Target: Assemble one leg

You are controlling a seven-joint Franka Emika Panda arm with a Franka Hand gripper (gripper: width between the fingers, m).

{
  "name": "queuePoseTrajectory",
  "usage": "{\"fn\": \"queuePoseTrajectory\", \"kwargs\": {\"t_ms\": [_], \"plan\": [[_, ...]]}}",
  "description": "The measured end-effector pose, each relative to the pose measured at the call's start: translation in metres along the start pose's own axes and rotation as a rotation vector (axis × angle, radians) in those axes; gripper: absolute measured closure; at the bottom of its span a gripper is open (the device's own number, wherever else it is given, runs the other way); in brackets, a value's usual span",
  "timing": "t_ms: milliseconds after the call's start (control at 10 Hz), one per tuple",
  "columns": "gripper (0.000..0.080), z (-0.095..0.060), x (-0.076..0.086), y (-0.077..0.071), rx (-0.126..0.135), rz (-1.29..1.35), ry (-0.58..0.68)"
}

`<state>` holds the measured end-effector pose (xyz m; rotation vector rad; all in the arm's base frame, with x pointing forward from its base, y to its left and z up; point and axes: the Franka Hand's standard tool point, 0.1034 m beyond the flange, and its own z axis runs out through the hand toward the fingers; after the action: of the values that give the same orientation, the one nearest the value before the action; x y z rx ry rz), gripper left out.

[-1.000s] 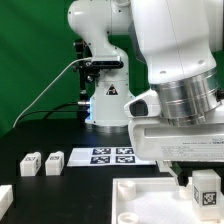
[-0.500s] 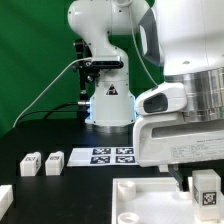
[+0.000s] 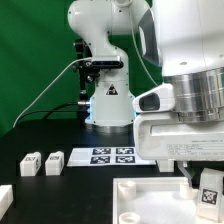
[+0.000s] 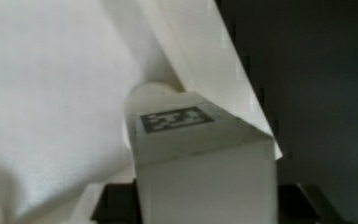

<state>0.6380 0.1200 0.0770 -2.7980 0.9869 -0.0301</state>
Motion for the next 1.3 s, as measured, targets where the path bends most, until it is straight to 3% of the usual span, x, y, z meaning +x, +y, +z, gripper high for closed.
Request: {"fn": "queuePoseTrajectory", "kwargs": {"t_ms": [400,600,800,900,1000,1100,1200,1300], "plan": [[0.0478,0.002,0.009,0.012,0.091,0.607,-0.061],[0.0478,0.003,0.006,0.013,0.100,0.827,-0.083],[0.0479,0.003,0.006,0.013,0.100,0.802,-0.083],[0.0410,0.004,0.005,0.013,0.099,0.798,-0.083],[0.0410,0.004,0.004,0.013,0.094,0.633,-0.076],[0.0247,0.004,0.003,0.012,0.088,0.417,-0.055],[0.0171,0.004,0.003,0.012,0.083,0.251,-0.042],[0.0171,0.004,0.002,0.011,0.073,0.112,-0.031]]}}
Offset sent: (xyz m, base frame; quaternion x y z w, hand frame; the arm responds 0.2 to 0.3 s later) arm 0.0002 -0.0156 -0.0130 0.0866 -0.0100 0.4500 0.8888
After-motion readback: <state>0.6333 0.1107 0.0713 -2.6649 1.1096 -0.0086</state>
